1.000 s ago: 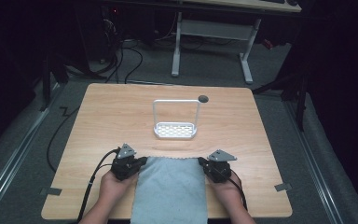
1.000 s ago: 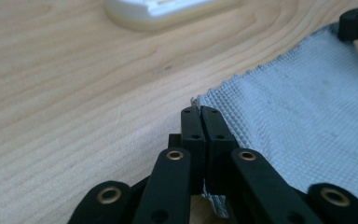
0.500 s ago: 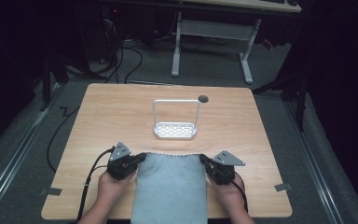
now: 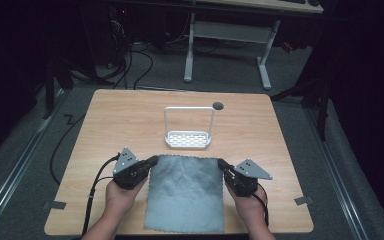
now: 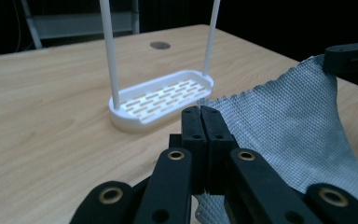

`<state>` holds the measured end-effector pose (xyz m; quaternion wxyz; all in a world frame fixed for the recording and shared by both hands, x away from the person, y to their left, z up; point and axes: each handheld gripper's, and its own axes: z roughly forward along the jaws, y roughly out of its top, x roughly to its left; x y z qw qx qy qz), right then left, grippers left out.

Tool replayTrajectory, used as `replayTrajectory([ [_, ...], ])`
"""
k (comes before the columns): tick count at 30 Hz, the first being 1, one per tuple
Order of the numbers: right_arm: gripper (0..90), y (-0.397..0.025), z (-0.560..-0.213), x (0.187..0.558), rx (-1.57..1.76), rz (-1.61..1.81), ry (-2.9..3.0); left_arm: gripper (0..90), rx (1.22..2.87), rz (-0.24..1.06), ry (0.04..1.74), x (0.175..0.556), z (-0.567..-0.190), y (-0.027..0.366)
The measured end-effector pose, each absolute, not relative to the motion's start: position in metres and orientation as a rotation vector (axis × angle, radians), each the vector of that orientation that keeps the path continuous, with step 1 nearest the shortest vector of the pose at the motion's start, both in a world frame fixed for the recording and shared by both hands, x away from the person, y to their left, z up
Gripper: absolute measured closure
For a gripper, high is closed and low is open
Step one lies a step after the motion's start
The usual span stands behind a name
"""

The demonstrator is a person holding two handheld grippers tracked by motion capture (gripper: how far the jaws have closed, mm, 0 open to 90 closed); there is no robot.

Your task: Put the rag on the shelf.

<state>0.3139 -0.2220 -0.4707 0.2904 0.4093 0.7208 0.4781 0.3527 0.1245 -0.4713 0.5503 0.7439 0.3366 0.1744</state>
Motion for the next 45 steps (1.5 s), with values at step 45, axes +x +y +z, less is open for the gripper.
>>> replayTrajectory([
  [45, 89.4, -0.224, -0.354, 0.379, 0.974, 1.436, 1.684, 89.9, 1.579, 0.622, 0.732, 0.419, -0.366, 0.124],
])
